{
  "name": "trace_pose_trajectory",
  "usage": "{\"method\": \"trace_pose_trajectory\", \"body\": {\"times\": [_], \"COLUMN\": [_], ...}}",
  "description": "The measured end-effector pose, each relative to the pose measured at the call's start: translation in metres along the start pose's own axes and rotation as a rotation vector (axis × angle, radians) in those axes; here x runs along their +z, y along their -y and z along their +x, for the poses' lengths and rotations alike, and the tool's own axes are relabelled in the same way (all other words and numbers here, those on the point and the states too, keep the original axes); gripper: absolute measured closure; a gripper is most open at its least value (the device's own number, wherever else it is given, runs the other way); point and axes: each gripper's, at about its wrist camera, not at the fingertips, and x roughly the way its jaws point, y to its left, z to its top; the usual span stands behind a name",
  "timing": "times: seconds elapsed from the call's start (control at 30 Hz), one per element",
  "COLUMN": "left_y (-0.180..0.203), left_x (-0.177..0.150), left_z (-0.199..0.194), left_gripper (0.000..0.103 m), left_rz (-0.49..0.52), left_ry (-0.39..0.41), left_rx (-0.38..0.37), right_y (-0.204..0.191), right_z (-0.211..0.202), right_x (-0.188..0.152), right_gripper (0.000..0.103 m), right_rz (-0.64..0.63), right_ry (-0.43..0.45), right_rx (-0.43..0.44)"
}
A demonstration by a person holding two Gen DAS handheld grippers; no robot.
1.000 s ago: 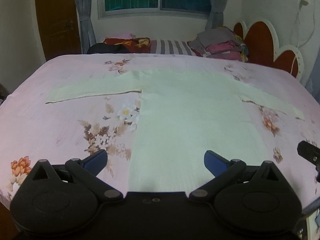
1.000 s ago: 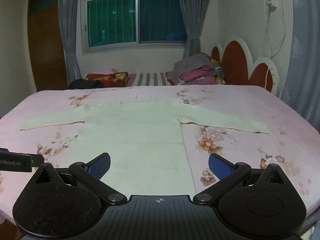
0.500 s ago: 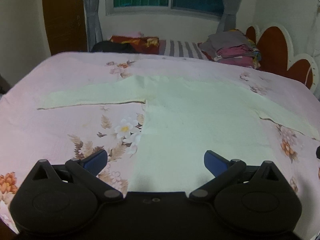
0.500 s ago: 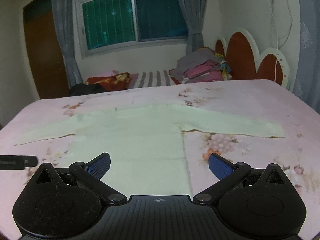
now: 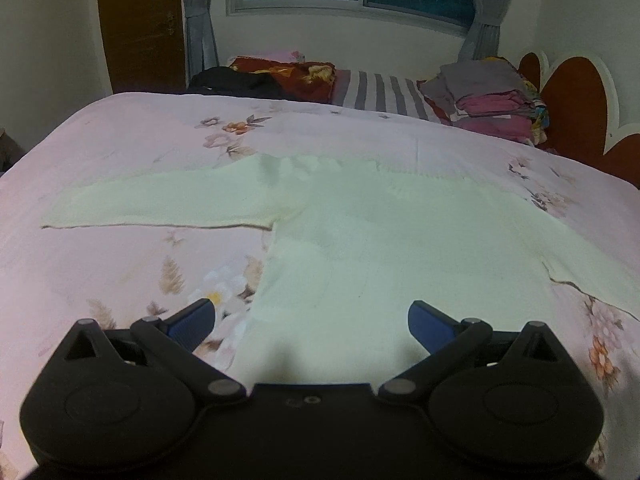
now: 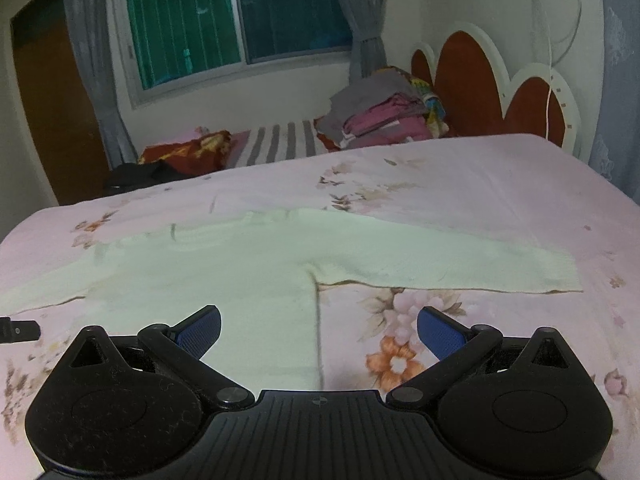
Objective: Fold small clothes
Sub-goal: 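Move the right tool toward the sleeve cuff beside the sweater body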
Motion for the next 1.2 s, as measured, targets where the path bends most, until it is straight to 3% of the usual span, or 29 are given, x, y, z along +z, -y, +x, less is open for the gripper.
{"method": "trace_pose_trajectory", "body": {"times": [0.23,0.5,0.73,0.77,0.8,0.83,0.87,1.2], "left_y": [0.022,0.048,0.063,0.064,0.065,0.066,0.067,0.065], "left_x": [0.016,0.027,0.032,0.033,0.033,0.034,0.034,0.032], "left_z": [0.04,0.072,0.091,0.093,0.094,0.097,0.098,0.108], "left_gripper": [0.0,0.0,0.0,0.0,0.0,0.0,0.0,0.0], "left_rz": [-0.03,-0.033,0.013,0.011,0.01,0.011,0.015,0.037], "left_ry": [-0.042,-0.085,-0.098,-0.098,-0.097,-0.097,-0.099,-0.131], "left_rx": [0.028,0.048,0.086,0.09,0.092,0.093,0.096,0.109], "right_y": [0.035,0.104,0.171,0.178,0.186,0.194,0.201,0.238], "right_z": [0.042,0.083,0.106,0.11,0.114,0.117,0.121,0.148], "right_x": [0.009,0.0,-0.007,-0.008,-0.008,-0.008,-0.009,0.003], "right_gripper": [0.0,0.0,0.001,0.002,0.011,0.041,0.052,0.052], "right_rz": [0.019,0.111,0.197,0.209,0.223,0.238,0.258,0.382], "right_ry": [-0.048,-0.115,-0.16,-0.164,-0.163,-0.175,-0.193,-0.092], "right_rx": [-0.043,-0.085,-0.209,-0.227,-0.246,-0.266,-0.287,-0.337]}}
